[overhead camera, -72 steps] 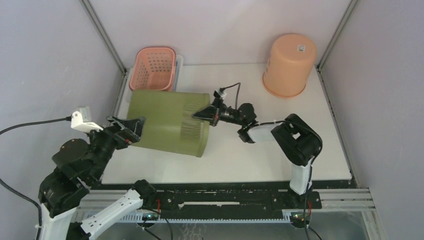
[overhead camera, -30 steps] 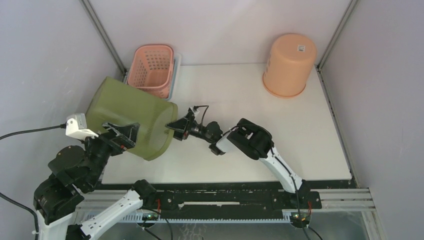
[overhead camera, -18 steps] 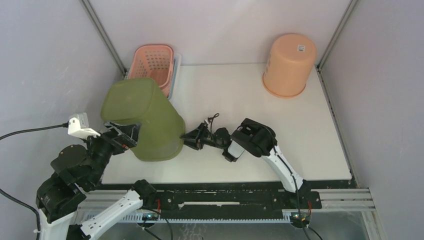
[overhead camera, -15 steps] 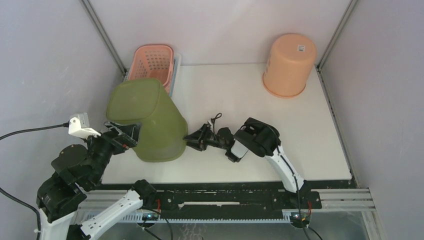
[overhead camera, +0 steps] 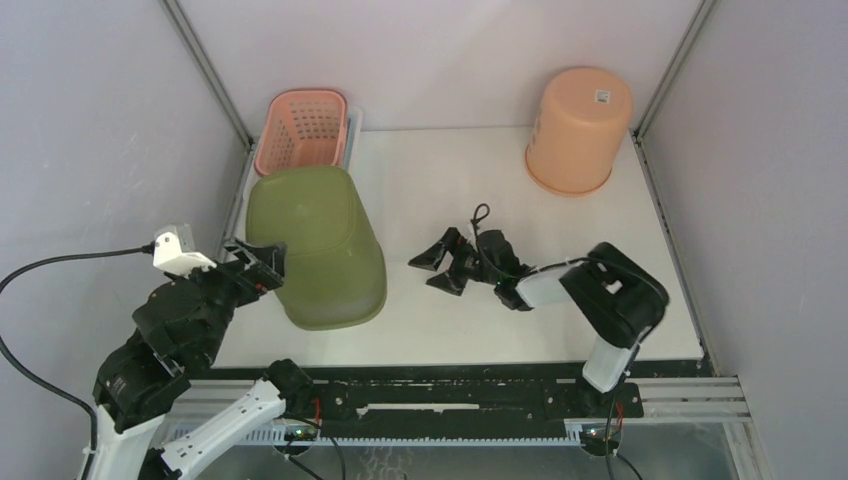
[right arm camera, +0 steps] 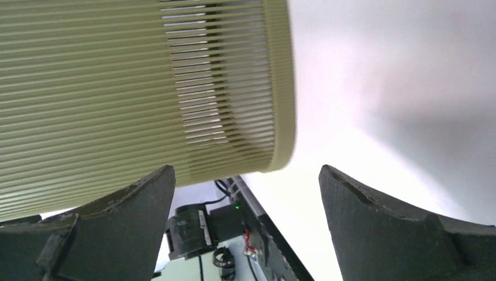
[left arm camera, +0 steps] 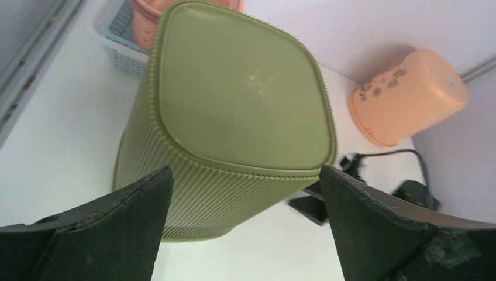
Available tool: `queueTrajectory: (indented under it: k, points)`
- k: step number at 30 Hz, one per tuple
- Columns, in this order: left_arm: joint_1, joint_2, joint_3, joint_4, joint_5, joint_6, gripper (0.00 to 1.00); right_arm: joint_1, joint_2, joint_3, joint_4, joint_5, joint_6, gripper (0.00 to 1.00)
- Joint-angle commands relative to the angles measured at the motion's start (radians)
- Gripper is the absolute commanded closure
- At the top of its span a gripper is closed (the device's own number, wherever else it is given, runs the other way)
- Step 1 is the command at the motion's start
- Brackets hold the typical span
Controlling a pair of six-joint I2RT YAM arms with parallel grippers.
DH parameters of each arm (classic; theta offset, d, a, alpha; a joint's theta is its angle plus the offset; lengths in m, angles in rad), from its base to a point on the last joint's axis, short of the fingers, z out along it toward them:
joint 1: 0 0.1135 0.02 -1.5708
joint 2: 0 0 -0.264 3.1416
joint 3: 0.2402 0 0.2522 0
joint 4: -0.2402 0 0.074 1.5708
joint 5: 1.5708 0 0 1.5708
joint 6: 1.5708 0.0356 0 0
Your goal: Turn the large container upside down
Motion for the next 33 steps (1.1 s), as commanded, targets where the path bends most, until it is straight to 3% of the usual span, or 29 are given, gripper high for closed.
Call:
queueTrajectory:
  k: [1, 8, 12, 15, 19, 25, 33]
  points:
    - [0.005, 0.003, -0.049, 0.014, -0.176, -0.021, 0.0, -0.024, -0.194, -0.033, -0.291, 0.035, -0.219, 0.0]
    - [0.039, 0.069, -0.119, 0.031, -0.33, -0.079, 0.0, -0.034, -0.519, 0.002, -0.646, 0.094, -0.416, 0.0]
    - [0.114, -0.017, -0.209, 0.114, -0.386, -0.13, 0.0, -0.064, -0.65, 0.01, -0.76, 0.081, -0.471, 0.0]
    - [0.14, -0.107, -0.31, 0.277, -0.372, -0.114, 0.0, -0.08, -0.71, 0.01, -0.813, 0.069, -0.493, 0.0]
    - [0.18, 0.006, -0.34, 0.42, -0.229, -0.057, 0.0, -0.089, -0.757, 0.01, -0.849, 0.046, -0.514, 0.0]
    - [0.207, 0.197, -0.423, 0.712, 0.143, 0.031, 0.03, -0.134, -0.836, 0.01, -0.916, 0.026, -0.55, 0.0]
    - [0.206, 0.499, -0.415, 1.01, 0.344, 0.013, 0.04, -0.192, -0.96, 0.032, -1.068, 0.074, -0.611, 0.0]
